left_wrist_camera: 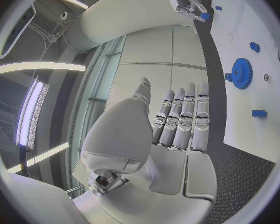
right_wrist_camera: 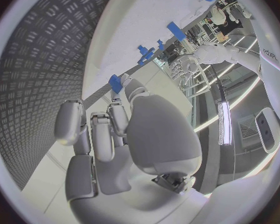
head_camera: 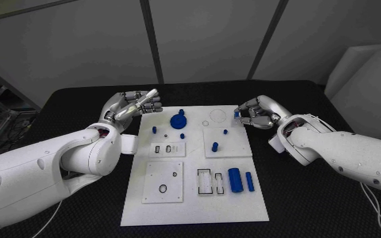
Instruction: Assemble the parts on the task board
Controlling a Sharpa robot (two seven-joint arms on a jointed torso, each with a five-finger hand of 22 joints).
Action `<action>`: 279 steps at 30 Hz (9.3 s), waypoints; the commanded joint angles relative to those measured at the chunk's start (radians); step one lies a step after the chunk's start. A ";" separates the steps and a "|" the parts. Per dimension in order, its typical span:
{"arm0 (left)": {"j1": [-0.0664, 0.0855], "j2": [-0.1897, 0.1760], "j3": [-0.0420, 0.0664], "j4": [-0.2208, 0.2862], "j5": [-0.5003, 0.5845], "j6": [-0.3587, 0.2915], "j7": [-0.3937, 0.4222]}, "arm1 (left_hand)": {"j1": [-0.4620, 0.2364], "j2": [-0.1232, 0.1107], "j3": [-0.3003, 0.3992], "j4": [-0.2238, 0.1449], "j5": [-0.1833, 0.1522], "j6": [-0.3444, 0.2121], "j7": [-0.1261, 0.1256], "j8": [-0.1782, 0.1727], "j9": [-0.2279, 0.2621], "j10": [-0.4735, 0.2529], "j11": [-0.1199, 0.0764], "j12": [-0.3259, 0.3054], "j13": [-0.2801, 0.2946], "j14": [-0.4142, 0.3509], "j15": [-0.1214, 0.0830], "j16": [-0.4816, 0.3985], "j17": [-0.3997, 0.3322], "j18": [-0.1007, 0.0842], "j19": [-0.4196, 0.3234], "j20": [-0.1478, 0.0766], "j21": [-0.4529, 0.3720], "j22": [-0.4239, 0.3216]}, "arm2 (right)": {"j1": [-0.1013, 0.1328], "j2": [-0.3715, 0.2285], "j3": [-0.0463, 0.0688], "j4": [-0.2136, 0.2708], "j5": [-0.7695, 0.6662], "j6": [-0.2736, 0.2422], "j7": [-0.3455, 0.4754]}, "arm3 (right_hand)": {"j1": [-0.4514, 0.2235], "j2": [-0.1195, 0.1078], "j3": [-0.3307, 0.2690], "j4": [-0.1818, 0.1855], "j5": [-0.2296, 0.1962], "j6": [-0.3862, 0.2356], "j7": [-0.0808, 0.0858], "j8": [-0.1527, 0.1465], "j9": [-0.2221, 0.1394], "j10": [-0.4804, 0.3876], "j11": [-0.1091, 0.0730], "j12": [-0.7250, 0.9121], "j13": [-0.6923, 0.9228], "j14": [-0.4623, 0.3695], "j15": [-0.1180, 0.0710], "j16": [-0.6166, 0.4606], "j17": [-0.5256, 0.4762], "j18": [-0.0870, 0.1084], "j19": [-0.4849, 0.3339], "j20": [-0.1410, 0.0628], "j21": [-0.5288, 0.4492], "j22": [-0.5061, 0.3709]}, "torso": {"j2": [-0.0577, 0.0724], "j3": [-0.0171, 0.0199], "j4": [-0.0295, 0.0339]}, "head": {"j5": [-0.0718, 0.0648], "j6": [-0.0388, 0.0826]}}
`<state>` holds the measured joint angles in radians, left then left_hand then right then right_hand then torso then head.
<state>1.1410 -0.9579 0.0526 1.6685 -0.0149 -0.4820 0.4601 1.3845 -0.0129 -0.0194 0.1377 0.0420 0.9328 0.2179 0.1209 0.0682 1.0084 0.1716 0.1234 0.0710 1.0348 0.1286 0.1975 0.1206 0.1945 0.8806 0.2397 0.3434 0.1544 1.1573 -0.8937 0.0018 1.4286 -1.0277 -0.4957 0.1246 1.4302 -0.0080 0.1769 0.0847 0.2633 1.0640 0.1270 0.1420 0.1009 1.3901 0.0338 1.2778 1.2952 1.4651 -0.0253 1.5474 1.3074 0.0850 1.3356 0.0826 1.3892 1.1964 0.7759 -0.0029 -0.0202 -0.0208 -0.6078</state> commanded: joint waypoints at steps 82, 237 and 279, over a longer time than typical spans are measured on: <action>0.003 0.024 0.001 -0.038 0.009 0.010 0.001 | 0.002 0.010 -0.008 0.000 0.005 -0.001 0.008 -0.006 -0.001 -0.002 0.004 -0.004 -0.001 0.003 0.003 -0.007 0.001 -0.015 -0.007 -0.001 0.001 -0.002 | -0.013 0.379 -0.043 0.038 -0.334 0.184 -0.275 | -0.016 0.005 0.029 -0.008 0.008 0.010 -0.008 -0.004 0.009 -0.005 0.002 -0.012 -0.010 0.091 -0.007 -0.008 0.198 -0.011 0.012 -0.003 0.006 0.009 | -0.031 -0.0093 0.0084 | 0.114 -0.075; 0.170 0.135 -0.094 -0.096 -0.985 0.503 -1.029 | -0.178 0.076 -0.183 0.142 0.005 0.017 -0.130 0.315 0.287 0.226 -0.159 0.987 0.919 0.494 -0.182 1.275 1.302 -0.098 0.472 -0.187 0.925 0.906 | 0.169 0.047 0.008 0.126 0.320 0.112 -0.018 | 0.100 0.009 -0.257 0.122 -0.073 -0.026 0.028 -0.055 -0.033 -0.066 0.038 -1.171 -1.071 -0.087 0.036 -1.233 -0.858 0.098 -0.343 0.048 -0.808 -0.863 | -0.081 0.0054 0.0071 | 0.109 -0.099; 0.212 0.253 -0.149 -0.159 -1.065 0.620 -1.064 | -0.195 0.100 -0.241 0.139 0.006 -0.017 -0.152 0.446 0.427 0.306 -0.178 1.099 1.053 0.494 -0.197 1.271 1.306 -0.152 0.608 -0.201 1.104 1.202 | 0.169 0.075 0.007 0.094 0.285 0.119 -0.067 | 0.099 -0.020 -0.243 0.153 0.052 -0.033 0.033 -0.059 -0.032 -0.066 0.045 -1.212 -1.101 -0.070 0.043 -1.320 -0.867 0.097 -0.330 0.053 -0.859 -0.892 | -0.079 0.0018 0.0067 | 0.124 -0.124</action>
<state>1.3515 -0.7067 -0.0965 1.5123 -1.0684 0.1193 -0.5952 1.1843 0.0791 -0.2621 0.2812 0.0486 0.9199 0.0660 0.5635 0.4950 1.3052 -0.0069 1.2159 1.1233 1.4672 -0.0644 1.4718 1.3078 0.0462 1.4650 0.0449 1.4411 1.3078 1.3240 -0.8205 0.0080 1.5232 -0.7354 -0.3855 0.0572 1.5302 -0.0170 -0.0651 0.2331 0.3109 1.0311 0.1565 0.0851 0.0685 1.3240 0.0750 0.0724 0.1953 1.3901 0.0179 0.2325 0.4420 0.1789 1.0012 0.1341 0.5340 0.3054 0.6972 -0.0012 -0.0135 0.1027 -0.7301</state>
